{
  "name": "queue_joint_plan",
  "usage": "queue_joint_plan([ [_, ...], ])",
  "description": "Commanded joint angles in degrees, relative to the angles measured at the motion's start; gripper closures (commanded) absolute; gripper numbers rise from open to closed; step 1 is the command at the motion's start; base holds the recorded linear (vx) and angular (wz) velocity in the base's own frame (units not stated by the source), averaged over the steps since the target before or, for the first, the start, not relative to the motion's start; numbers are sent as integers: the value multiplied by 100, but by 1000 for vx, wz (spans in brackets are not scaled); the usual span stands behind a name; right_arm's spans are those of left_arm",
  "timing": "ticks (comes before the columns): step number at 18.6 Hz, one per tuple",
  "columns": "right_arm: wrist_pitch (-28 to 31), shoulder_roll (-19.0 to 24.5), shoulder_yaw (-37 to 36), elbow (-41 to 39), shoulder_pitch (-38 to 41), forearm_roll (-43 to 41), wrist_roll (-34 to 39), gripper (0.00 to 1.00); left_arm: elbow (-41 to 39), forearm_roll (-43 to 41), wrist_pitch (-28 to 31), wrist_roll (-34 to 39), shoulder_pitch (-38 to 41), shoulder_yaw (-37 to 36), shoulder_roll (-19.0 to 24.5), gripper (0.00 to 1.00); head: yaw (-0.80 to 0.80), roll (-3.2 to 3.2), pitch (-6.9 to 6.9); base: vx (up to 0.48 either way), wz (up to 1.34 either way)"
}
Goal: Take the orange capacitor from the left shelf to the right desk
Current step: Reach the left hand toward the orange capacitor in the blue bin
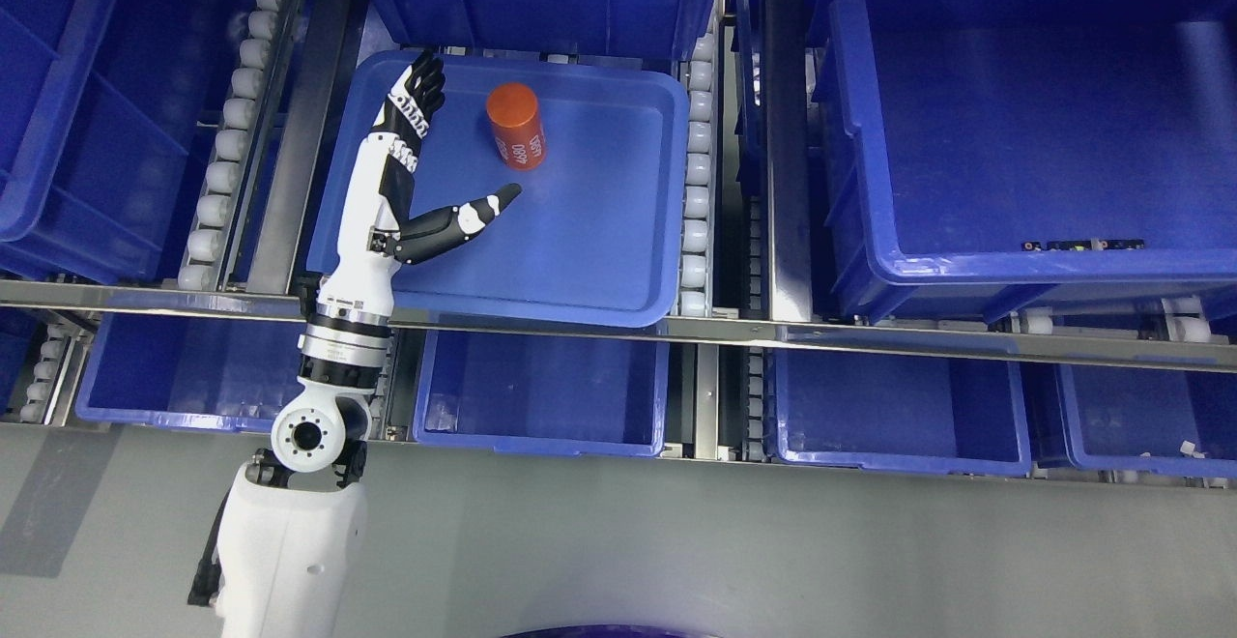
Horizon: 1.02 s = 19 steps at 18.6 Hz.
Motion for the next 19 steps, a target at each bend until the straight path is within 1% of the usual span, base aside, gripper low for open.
queue_joint_plan([
  [1,7,-100,-62,-193,8,0,-23,0,-133,9,80,-15,212,164,100,0,0,0,0,0,11],
  [3,-1,-100,-62,-193,8,0,-23,0,-98,9,404,-32,99,155,100,0,0,0,0,-9,-12],
  [4,7,-100,-62,-193,8,0,-23,0,-63,0,676,-33,-76,164,100,0,0,0,0,-12,0],
  [7,-1,-100,-62,-193,8,0,-23,0,139,-9,1222,-41,-437,225,100,0,0,0,0,-4,0],
  [10,7,-100,-62,-193,8,0,-23,0,455,-35,1329,-59,-745,120,100,0,0,0,0,0,0],
  [12,-1,-100,-62,-193,8,0,-23,0,579,-219,1425,-199,-939,-29,100,2,0,0,0,0,0],
  [15,-1,-100,-62,-193,8,0,-23,0,588,-255,1776,-506,-1045,-196,100,2,0,0,0,0,0],
  [19,7,-100,-62,-193,8,0,-23,0,772,-316,1839,-542,-1089,-231,100,2,0,0,0,0,0],
])
